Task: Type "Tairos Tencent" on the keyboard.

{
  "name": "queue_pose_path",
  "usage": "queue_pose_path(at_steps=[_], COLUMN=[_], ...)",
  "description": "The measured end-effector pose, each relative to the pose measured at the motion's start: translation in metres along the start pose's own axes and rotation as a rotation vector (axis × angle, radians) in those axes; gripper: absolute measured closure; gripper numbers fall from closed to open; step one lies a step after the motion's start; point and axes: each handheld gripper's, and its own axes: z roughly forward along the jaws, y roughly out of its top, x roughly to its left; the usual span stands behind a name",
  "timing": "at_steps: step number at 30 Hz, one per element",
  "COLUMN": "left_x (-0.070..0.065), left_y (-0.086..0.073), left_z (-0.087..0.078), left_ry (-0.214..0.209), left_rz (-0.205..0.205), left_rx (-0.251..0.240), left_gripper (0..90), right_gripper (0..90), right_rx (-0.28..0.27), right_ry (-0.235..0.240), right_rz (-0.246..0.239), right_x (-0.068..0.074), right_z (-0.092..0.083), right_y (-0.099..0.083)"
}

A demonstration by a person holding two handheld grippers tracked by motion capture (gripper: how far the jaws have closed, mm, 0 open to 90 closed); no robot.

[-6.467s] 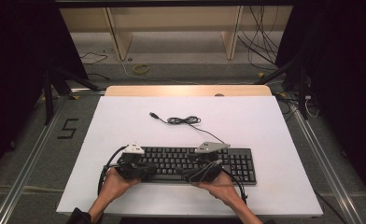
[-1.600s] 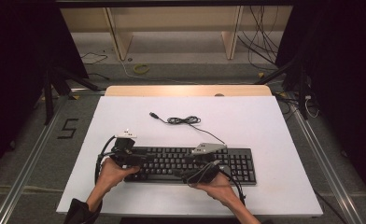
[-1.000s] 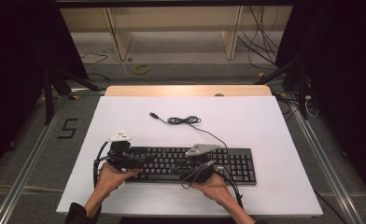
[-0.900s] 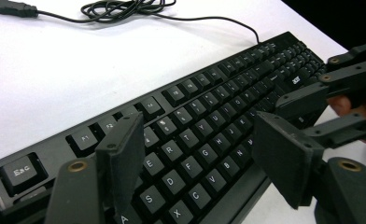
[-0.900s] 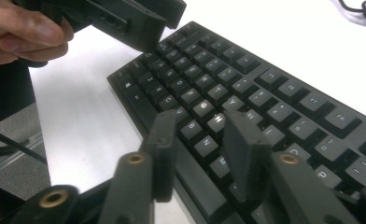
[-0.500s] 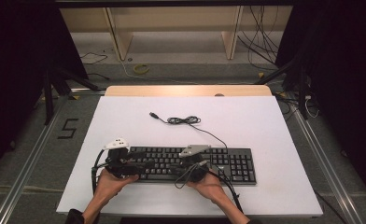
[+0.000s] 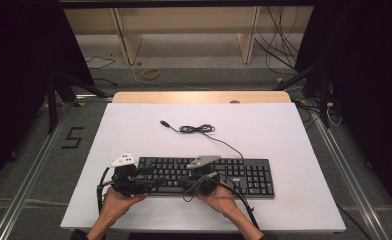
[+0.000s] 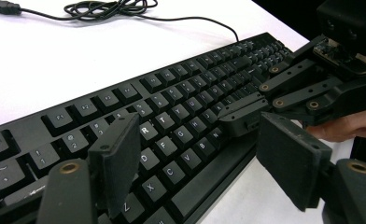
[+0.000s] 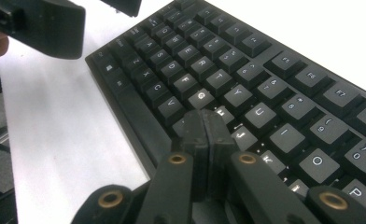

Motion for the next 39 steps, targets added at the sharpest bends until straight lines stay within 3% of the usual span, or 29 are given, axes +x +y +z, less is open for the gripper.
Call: queue_pose_path(at_steps=[16,24,26,29,39], left_x=[-0.001,0.001,0.001,0.002,0.004], left_y=[-0.003,-0.003,-0.003,-0.003,0.001], left_z=[-0.004,-0.004,-0.004,-0.003,0.0], left_ry=[0.001,0.008,0.011,0.009,0.014], left_rz=[-0.005,-0.004,-0.003,-0.007,-0.01], left_rx=[-0.009,-0.009,-0.006,-0.007,0.018], left_gripper=[30.2,30.3,30.3,30.3,30.7], right_gripper=[90.0,90.0,90.0,86.3,63.4], right_rx=[0.037,0.031,0.001,-0.037,-0.087], right_ry=[-0.016,-0.01,-0.006,0.008,0.038], right_rz=[-0.007,0.011,0.019,0.035,0.053], right_x=[0.001,0.001,0.0,-0.003,-0.011], right_z=[0.01,0.01,0.006,-0.002,-0.021], right_y=[0.0,-0.001,-0.001,0.001,-0.004])
